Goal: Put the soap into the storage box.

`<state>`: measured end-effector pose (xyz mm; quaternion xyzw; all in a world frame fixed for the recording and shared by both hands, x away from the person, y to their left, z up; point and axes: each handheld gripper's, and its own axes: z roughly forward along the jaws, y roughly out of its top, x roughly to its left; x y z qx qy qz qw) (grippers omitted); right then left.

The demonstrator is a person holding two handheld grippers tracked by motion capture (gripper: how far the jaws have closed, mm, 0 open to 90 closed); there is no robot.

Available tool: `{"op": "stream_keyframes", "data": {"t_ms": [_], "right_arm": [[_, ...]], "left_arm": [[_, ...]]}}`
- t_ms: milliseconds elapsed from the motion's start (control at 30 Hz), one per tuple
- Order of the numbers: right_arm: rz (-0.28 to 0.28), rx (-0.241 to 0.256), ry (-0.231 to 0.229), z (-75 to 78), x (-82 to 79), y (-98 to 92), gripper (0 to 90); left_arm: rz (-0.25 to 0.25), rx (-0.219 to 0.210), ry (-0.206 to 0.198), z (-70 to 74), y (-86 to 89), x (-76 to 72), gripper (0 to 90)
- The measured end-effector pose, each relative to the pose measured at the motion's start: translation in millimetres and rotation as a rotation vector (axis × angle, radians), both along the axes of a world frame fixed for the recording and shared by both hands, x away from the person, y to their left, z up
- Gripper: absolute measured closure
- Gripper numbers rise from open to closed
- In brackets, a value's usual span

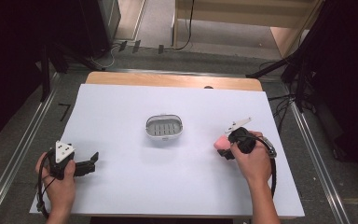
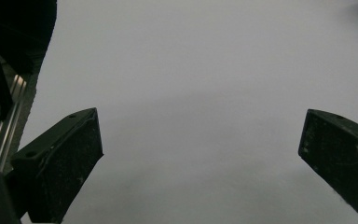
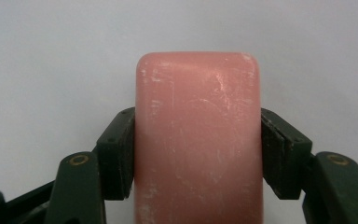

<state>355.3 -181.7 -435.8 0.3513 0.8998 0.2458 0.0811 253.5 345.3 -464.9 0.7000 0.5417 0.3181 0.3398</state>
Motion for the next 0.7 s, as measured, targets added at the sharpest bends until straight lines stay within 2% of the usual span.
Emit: {"op": "stream_keyframes", "data": {"t_ms": [267,467,600,700], "right_arm": [[0.08,0.006,-0.008,12.2,8.2,17.2,38.7],[0.119,0.007,-0.009,19.1,14.9,31.3,38.7],[0.188,-0.001,-0.024,26.2,19.6,44.3,38.7],[0.215,-0.007,-0.023,27.6,21.4,50.8,38.7]], "left_arm": [[-0.003,-0.004,0.002,0.0,0.3,0.1,0.1],[-0.003,-0.004,0.0,-0.1,0.4,0.3,0.1],[-0.001,-0.004,0.003,0.0,0.4,0.4,0.1],[-0.002,-0.004,0.003,-0.1,0.4,0.4,0.1]]}}
